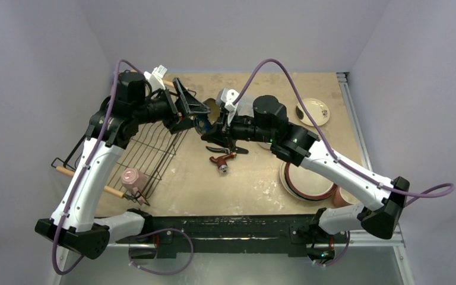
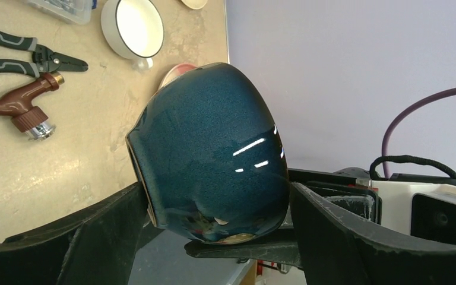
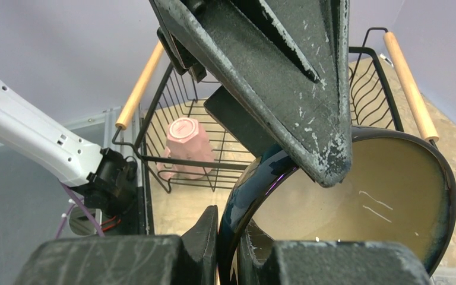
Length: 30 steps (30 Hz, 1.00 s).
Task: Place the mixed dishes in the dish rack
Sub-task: Turn the bowl upside down on the dish rack.
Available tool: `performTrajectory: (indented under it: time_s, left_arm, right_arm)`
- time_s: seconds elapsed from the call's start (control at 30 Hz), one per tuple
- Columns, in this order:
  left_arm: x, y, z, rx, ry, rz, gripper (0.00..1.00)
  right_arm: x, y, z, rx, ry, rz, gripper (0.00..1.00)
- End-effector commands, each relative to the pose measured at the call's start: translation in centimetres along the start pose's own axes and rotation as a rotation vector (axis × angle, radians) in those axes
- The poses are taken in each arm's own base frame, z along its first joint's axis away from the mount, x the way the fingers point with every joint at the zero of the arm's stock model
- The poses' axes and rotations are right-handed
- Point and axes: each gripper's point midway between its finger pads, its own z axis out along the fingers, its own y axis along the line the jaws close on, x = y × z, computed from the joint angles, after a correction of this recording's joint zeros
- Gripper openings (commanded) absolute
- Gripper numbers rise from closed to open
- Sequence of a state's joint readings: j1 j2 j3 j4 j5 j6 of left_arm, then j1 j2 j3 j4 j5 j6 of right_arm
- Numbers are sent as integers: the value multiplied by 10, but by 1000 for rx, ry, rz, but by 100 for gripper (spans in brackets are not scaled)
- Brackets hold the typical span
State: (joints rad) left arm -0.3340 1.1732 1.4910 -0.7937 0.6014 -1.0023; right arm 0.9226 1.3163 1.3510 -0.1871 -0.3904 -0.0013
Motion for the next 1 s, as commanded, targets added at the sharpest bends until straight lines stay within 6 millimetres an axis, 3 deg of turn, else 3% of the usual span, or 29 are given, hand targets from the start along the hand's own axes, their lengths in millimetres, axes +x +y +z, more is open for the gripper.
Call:
performTrajectory:
  time_s: [0.0, 0.27, 0.4, 0.8, 0.97]
  left_arm:
    - [-3, -15, -7, 22, -4, 64, 86]
    - [-5, -16, -5, 11, 10, 70, 90]
    - [-6, -14, -2, 1, 21, 59, 81]
    - [-7, -16, 5, 7, 54, 46, 77]
    - [-9, -17, 7, 8, 57, 52, 69]
  right_arm:
    - [-70, 5, -3, -23, -195, -118, 0]
    - [-68, -1, 3, -1, -180, -120, 0]
    - [-69, -4, 4, 8, -179, -123, 0]
    - [-68, -10, 10, 29, -170, -125, 0]
    - [-68, -14, 10, 52, -165, -128, 0]
